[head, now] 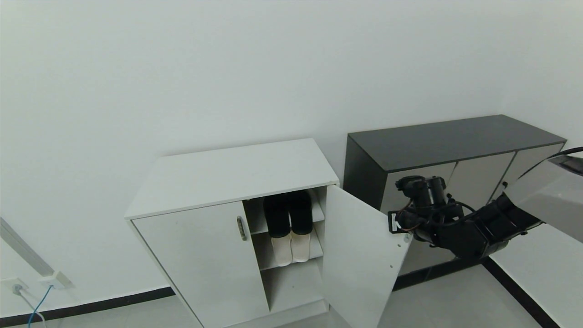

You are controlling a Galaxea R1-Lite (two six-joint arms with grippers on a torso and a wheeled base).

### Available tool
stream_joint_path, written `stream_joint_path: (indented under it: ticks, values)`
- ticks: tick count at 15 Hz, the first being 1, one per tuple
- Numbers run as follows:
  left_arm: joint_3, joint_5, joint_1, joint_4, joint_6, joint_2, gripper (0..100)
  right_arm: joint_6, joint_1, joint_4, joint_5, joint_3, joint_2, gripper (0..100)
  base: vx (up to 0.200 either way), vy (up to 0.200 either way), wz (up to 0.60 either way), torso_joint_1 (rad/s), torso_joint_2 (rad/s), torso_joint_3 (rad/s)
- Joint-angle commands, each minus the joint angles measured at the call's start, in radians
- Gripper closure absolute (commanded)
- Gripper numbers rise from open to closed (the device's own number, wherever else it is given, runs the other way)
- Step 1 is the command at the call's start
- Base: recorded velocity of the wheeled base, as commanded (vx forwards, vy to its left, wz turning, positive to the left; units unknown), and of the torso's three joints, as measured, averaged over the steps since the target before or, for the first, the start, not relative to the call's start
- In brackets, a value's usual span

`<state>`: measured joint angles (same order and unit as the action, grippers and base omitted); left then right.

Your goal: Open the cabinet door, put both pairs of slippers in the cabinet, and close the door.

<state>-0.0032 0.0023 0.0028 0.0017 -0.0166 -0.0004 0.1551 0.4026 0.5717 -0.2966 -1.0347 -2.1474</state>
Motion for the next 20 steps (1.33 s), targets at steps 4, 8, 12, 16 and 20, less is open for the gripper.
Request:
stream_joint_path:
  ticks: [4,8,12,16,20]
  values:
    - [0.000,0.001,0.000,0.000,-0.002,0.000,100,0.004,0.171,0.002,-0.003,0.108,0.109,100,0.000,0.000,0.00,0.000,0.00,0.000]
    - [0.000,0.001,0.000,0.000,-0.003,0.000,100,0.011,0.248,0.010,-0.003,0.136,0.141,100,0.000,0.000,0.00,0.000,0.00,0.000]
    - [0.000,0.001,0.000,0.000,-0.003,0.000,100,0.000,0.248,0.019,0.001,0.173,0.204,100,0.000,0.000,0.00,0.000,0.00,0.000]
    - [0.000,0.001,0.000,0.000,-0.003,0.000,100,-0.028,0.248,0.020,0.001,0.188,0.218,100,0.000,0.000,0.00,0.000,0.00,0.000]
    - [0.000,0.001,0.000,0.000,-0.003,0.000,100,-0.028,0.249,0.027,0.008,0.189,0.215,100,0.000,0.000,0.60,0.002,0.00,0.002]
